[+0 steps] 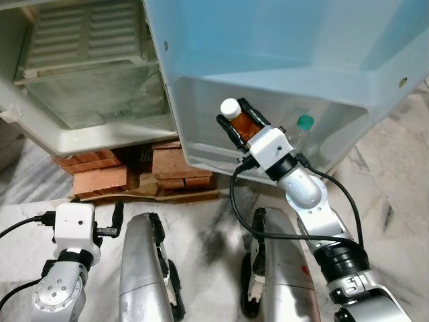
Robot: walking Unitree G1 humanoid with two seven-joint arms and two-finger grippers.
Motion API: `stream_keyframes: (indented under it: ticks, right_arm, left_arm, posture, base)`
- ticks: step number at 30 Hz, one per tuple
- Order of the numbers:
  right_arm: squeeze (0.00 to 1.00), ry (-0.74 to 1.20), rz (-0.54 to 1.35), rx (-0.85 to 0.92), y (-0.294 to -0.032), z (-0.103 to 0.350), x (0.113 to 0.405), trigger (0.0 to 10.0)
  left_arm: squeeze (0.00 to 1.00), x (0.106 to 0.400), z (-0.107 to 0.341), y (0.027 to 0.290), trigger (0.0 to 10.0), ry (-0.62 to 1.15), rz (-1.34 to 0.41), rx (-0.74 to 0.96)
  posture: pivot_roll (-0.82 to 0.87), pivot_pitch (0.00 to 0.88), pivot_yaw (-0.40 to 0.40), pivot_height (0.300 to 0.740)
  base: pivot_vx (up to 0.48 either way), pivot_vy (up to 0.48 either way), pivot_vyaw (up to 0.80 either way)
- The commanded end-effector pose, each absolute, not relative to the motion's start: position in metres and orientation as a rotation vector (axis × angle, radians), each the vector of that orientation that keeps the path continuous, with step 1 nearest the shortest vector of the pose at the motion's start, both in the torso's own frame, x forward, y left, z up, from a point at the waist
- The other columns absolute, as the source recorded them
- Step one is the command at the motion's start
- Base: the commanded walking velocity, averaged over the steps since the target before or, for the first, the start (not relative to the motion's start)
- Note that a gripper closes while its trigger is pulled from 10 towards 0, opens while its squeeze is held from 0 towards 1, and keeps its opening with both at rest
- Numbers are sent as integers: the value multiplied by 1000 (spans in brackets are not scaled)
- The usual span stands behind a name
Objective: Restocking fridge
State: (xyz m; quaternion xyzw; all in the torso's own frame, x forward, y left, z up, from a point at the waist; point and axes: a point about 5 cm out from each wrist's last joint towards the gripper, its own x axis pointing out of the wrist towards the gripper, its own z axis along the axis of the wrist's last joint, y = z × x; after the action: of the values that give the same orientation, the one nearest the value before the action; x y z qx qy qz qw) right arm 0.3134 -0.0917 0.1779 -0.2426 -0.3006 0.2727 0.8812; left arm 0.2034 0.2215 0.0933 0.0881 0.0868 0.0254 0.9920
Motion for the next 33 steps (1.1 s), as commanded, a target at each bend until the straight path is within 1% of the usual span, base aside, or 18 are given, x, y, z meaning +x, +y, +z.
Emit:
stream_keyframes:
  ticks: [1,11,17,22,27,29,30,31,33]
  right_arm:
    - [0,-633,582,-533,-90,171,311,10000]
    - [0,-638,566,-680,-77,153,321,10000]
    - [0,-669,549,-696,-72,157,325,10000]
    - [0,-660,511,-711,-74,151,330,10000]
    - [0,-619,459,-690,-76,143,333,10000]
    - [0,-551,425,-662,-81,133,334,10000]
    - [0,-551,425,-662,-81,133,334,10000]
    - [0,-470,392,-636,-88,122,336,10000]
    - [0,-390,355,-592,-95,112,337,10000]
  left_arm:
    - [0,200,87,223,10000,209,39,192]
    - [0,200,88,223,10000,202,34,202]
    - [0,196,88,223,10000,206,26,213]
    - [0,192,87,224,10000,217,25,216]
    - [0,184,88,225,10000,231,22,220]
    - [0,180,87,225,10000,239,19,226]
    - [0,180,87,225,10000,239,19,226]
    - [0,178,87,225,10000,245,17,227]
    - [0,176,88,225,10000,249,16,229]
  posture:
    - [113,255,36,513]
    - [135,256,41,513]
    - [145,267,45,513]
    - [155,282,52,513]
    - [171,308,64,513]
    - [175,315,67,513]
    - [175,315,67,513]
    - [181,326,70,513]
    - [181,333,73,513]
  base:
    - [0,0,0]
    - [0,0,0]
    - [0,0,0]
    - [0,0,0]
    - [0,0,0]
    - [0,0,0]
    - [0,0,0]
    - [0,0,0]
    - [0,0,0]
